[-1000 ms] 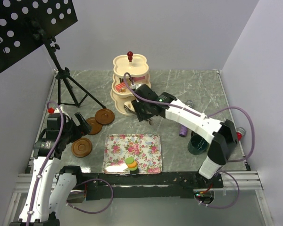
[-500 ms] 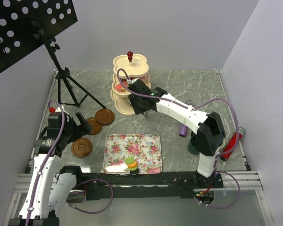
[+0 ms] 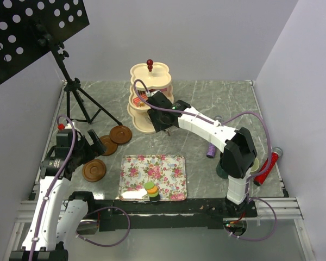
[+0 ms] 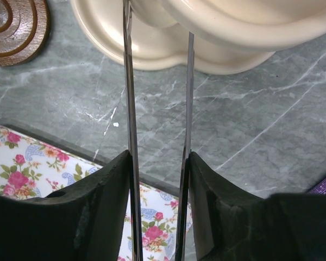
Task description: Serve the afternoon tea
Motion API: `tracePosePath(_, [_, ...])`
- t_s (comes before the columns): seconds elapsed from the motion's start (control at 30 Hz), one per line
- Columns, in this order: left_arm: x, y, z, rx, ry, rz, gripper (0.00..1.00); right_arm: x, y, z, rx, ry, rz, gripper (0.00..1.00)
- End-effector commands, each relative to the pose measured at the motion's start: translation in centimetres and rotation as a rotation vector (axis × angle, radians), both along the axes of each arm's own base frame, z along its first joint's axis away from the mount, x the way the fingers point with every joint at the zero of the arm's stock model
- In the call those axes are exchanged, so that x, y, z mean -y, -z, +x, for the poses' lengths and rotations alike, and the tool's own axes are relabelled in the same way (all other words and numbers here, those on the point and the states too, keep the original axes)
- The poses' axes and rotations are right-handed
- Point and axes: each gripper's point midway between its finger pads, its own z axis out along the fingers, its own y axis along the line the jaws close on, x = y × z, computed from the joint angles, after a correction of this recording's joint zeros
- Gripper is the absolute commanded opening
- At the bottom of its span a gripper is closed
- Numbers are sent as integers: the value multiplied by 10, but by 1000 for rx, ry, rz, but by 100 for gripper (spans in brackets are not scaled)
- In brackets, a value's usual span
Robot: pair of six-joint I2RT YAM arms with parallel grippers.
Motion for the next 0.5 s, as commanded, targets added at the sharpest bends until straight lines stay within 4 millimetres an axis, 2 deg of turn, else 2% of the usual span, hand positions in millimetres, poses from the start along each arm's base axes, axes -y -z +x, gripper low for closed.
tracePosePath(0.0, [2,-5,5,26,18,-6,100,1,-9,10,33,27,3,52])
tracePosePath(0.47, [2,-5,5,32,18,-6,100,1,-18,11,50,24,16,65])
